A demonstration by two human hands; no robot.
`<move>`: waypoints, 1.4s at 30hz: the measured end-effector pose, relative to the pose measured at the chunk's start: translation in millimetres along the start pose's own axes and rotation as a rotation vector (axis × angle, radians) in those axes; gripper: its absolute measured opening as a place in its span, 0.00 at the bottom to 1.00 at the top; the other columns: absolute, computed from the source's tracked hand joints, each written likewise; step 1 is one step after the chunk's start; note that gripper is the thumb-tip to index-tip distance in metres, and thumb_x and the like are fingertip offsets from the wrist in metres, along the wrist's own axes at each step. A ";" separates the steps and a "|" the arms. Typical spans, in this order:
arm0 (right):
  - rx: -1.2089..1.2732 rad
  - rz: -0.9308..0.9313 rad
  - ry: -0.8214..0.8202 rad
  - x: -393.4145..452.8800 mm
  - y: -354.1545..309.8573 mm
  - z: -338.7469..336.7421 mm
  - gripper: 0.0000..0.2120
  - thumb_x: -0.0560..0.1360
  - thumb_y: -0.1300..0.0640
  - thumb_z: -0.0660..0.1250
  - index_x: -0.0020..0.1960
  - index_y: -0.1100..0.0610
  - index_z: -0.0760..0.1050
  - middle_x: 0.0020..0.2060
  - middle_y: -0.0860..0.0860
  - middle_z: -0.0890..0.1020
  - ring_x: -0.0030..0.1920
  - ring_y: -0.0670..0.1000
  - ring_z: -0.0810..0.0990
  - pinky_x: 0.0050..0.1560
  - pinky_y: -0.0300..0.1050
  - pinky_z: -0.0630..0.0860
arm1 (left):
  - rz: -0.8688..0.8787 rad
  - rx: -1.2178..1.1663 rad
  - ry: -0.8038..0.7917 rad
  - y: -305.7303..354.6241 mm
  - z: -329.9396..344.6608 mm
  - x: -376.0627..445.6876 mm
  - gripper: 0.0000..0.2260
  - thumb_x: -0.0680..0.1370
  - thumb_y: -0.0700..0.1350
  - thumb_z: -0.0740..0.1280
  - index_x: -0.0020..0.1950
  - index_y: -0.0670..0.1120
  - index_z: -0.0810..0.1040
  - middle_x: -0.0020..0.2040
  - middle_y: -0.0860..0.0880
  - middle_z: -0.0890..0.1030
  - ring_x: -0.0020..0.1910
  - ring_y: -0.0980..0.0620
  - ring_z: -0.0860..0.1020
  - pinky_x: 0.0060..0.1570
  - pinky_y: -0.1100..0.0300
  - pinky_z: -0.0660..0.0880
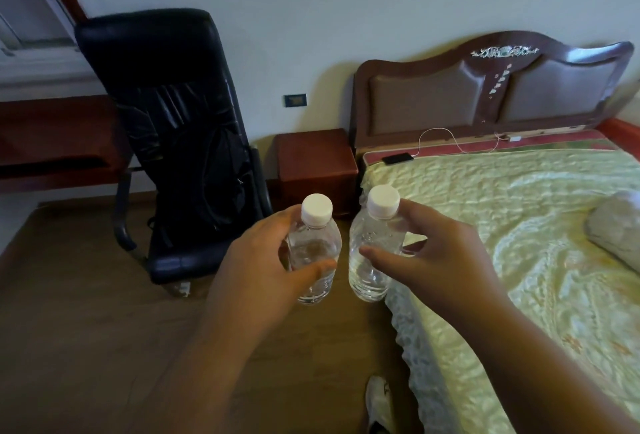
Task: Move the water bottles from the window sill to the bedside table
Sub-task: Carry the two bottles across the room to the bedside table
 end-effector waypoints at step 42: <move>-0.085 -0.018 -0.050 378.8 35.2 53.0 0.36 0.65 0.40 0.78 0.70 0.43 0.72 0.53 0.34 0.77 0.53 0.43 0.80 0.54 0.43 0.79 | -0.008 0.043 0.067 -63.8 6.2 364.7 0.33 0.68 0.61 0.75 0.70 0.67 0.65 0.66 0.65 0.73 0.63 0.63 0.73 0.57 0.64 0.71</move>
Point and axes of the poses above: each hand's wrist, its own x-axis towards the middle knuckle, its own z-axis out of the palm, y = z × x, the point moved 3 cm from there along x, towards the middle knuckle
